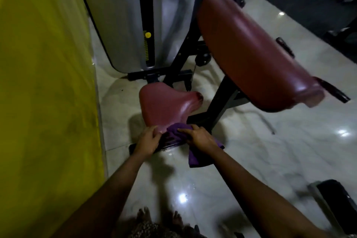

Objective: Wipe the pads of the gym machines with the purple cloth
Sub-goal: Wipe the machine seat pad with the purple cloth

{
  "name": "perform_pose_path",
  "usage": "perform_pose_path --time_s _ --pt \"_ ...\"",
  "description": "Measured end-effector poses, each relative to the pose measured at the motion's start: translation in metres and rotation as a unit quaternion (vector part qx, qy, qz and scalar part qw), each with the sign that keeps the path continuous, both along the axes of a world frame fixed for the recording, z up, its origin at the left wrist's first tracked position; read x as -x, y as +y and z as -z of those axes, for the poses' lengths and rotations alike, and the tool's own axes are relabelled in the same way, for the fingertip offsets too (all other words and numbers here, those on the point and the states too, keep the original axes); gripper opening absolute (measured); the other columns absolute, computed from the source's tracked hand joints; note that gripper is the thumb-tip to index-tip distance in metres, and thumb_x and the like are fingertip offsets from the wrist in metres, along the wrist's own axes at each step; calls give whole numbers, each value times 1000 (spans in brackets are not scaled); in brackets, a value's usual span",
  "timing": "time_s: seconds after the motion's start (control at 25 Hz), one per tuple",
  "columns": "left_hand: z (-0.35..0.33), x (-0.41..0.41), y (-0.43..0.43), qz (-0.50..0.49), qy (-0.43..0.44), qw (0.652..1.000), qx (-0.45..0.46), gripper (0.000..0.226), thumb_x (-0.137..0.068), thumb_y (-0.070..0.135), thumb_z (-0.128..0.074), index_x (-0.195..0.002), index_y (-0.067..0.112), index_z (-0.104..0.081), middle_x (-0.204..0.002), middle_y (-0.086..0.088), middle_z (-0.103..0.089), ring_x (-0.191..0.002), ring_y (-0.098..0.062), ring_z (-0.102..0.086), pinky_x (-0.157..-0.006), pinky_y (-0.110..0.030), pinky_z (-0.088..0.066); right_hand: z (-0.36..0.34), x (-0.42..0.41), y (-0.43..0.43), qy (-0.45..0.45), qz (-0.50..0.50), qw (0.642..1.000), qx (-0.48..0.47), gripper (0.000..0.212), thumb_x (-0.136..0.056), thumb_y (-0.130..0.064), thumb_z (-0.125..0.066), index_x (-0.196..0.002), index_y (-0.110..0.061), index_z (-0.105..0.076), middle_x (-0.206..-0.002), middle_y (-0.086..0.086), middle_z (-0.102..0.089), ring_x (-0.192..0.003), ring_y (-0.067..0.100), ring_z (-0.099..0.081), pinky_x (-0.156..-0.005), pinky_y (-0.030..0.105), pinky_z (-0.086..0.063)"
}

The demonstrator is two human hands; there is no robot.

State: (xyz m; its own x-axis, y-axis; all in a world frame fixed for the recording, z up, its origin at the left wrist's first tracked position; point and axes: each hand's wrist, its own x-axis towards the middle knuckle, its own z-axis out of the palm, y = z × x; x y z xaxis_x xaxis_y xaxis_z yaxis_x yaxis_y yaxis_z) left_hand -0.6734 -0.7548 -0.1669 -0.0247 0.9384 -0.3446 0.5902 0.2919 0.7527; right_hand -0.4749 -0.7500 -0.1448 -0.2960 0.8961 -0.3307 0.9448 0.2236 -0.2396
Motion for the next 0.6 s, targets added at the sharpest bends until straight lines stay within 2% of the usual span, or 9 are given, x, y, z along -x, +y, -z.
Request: perform_pose_path --time_s 0.08,0.24,0.36,0.6 --pt "-19 -14 5 90 15 995 -28 39 -93 17 -52 -128 0 -52 -130 -21 -53 -123 -33 -50 -105 -35 -37 -22 -20 -9 -1 18 1000 -18 52 -90 -29 -53 -139 -40 -38 -137 11 -41 -115 33 -48 -95 35 -40" --pt "-51 -46 26 257 75 961 -61 57 -89 42 -44 -132 6 -49 -132 -17 -51 -124 -31 -46 -105 -33 -35 -59 -55 -32 -1 87 995 -39 51 -90 -29 -54 -138 -40 -39 -128 11 -46 -110 32 -51 -88 33 -40" --pt "-56 -81 39 349 90 929 -79 46 -94 36 -49 -133 12 -50 -135 -13 -51 -125 -28 -47 -105 -35 -37 -80 -79 -52 0 167 985 -43 47 -90 -31 -55 -135 -40 -44 -124 12 -50 -111 30 -53 -88 33 -42" --pt "-82 -175 28 491 74 859 -122 47 -94 35 -48 -136 15 -45 -136 -15 -47 -125 -30 -46 -104 -39 -38 -117 -133 -101 -22 339 939 -47 43 -90 -31 -56 -132 -39 -48 -126 9 -52 -115 27 -52 -91 32 -40"
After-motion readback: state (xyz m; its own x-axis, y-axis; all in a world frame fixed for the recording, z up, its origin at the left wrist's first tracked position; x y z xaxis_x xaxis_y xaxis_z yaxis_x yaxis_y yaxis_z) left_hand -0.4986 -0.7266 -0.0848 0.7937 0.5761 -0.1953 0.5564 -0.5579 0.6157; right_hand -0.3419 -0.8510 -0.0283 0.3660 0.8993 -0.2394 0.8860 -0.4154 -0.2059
